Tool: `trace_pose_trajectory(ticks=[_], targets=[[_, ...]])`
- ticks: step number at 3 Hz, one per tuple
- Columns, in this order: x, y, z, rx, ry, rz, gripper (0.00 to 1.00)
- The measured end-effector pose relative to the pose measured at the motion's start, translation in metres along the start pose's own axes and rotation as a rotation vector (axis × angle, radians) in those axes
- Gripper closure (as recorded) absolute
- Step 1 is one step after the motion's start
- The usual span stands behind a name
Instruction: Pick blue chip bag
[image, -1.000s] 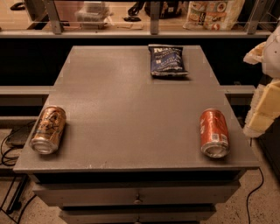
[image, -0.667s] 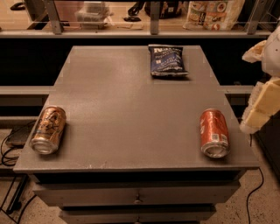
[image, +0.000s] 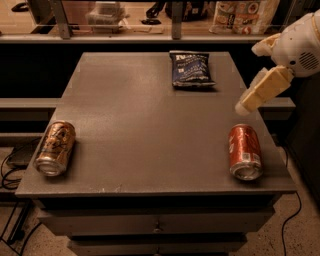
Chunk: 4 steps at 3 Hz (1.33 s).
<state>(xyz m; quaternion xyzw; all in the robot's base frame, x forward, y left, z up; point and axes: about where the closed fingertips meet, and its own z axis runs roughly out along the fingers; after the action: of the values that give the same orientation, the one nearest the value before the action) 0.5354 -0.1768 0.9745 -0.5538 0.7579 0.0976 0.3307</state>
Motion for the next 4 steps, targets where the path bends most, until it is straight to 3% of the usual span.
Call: trace_pose_trajectory(ticks=[1,2,3,4], targets=[[0.0,0.0,0.0,0.0,0.0,0.0,0.0],[-0.001,-0.007,0.013,0.0,-0.063,0.043,0.0],[-0.012,-0.03,0.039,0.009,-0.141,0.074,0.0],[-0.019,-0.059,0.072,0.032,-0.18,0.093,0.0]])
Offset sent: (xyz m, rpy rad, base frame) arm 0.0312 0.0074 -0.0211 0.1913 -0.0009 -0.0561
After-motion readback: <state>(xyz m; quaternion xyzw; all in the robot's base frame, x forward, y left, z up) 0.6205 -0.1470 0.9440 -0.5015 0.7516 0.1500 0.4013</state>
